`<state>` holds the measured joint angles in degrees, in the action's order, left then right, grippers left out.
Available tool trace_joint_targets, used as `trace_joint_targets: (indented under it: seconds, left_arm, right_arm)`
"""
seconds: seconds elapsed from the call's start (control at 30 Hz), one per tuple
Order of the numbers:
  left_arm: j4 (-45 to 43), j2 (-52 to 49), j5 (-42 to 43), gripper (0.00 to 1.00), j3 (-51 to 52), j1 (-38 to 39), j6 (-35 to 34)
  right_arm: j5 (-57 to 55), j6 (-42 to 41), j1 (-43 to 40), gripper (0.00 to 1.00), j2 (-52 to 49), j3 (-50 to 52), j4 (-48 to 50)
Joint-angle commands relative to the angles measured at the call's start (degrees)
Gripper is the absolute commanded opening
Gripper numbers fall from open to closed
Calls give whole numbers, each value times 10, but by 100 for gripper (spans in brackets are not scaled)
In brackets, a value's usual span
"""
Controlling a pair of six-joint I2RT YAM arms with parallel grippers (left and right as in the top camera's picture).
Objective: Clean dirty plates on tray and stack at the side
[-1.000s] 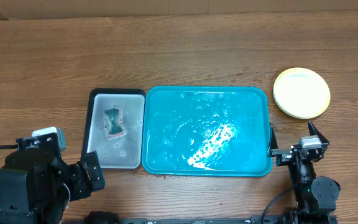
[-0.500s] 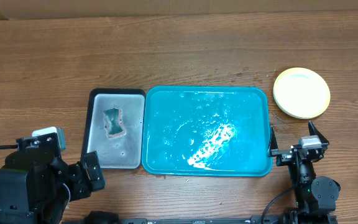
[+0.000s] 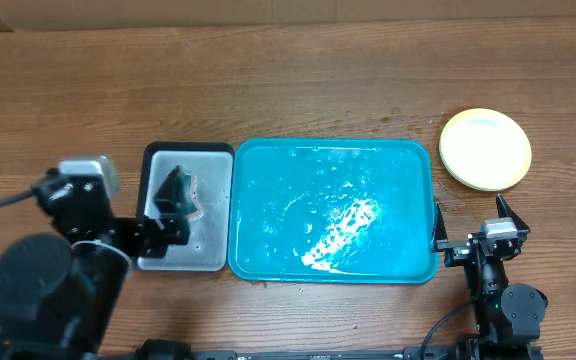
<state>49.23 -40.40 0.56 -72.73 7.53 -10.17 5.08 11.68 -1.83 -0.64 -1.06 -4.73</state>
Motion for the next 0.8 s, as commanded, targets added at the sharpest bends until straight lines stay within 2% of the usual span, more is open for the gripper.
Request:
trace_joint_targets:
  seconds: [0.0, 0.17, 0.3, 0.5, 0.77]
  left_arm:
    - [-151, 84, 87, 100, 159, 4, 57]
    - [-396, 202, 139, 100, 398, 4, 57]
    - [-511, 277, 146, 100, 534, 4, 57]
    - [-589, 348, 145, 100, 635, -16, 57]
    - [-600, 398, 143, 100, 685, -54, 88]
  right_arm:
    - [-5, 2, 2, 100, 5, 6, 3]
    - [-5, 2, 2, 100, 5, 6, 3]
    - [-5, 2, 2, 100, 5, 6, 3]
    - [-5, 2, 2, 99, 5, 6, 3]
    - [-5, 2, 2, 100, 5, 6, 3]
